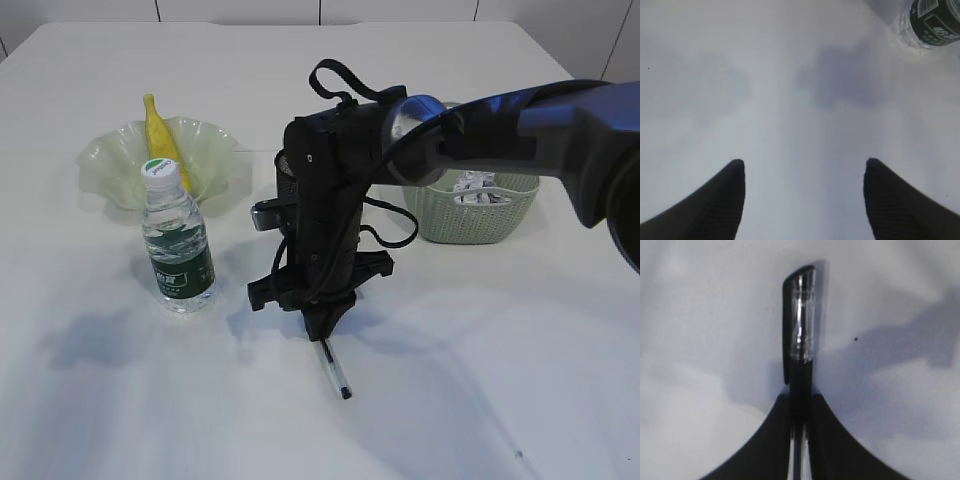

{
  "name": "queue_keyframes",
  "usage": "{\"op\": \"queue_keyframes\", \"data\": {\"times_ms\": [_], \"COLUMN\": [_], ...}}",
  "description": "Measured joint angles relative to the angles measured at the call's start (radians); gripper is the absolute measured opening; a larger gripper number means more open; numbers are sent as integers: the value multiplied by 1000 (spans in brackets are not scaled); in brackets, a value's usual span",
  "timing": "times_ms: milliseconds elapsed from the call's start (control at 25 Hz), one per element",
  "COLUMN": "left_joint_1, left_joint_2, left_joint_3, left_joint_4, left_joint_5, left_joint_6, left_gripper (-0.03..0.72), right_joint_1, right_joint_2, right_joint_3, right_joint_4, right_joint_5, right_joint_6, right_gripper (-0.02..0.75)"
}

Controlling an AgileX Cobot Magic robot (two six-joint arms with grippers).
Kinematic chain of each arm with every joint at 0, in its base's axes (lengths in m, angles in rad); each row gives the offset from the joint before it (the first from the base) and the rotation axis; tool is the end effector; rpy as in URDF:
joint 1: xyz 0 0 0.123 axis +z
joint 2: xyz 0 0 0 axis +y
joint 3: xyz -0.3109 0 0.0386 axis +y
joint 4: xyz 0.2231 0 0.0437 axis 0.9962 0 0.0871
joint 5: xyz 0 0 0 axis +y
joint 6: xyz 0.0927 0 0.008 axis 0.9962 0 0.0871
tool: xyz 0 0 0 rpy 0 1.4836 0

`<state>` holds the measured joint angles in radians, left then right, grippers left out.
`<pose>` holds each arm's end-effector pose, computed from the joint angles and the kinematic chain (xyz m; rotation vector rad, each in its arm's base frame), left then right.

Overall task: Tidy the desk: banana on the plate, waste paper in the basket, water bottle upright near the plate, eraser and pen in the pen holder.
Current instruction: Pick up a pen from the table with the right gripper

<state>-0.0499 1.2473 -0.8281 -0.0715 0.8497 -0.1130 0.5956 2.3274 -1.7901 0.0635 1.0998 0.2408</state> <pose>0.1941 -0.0147 0.2932 -0.1374 2.7527 -0.1307 0.3757 0.2610 0.1531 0.5098 -3.0944 -0.0948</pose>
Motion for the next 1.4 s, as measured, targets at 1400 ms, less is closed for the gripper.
{"op": "queue_keyframes", "data": {"times_ms": [1400], "left_joint_1": [0], "left_joint_2": [0], "left_joint_3": [0], "left_joint_4": [0], "left_joint_5": [14], "left_joint_6": [0], "left_gripper": [519], "right_joint_1": [0], "right_joint_2": [-535], "right_joint_3": [632], "right_joint_4": [-82], "right_joint_5": [-635], "right_joint_6": [-156], "right_gripper": [51]}}
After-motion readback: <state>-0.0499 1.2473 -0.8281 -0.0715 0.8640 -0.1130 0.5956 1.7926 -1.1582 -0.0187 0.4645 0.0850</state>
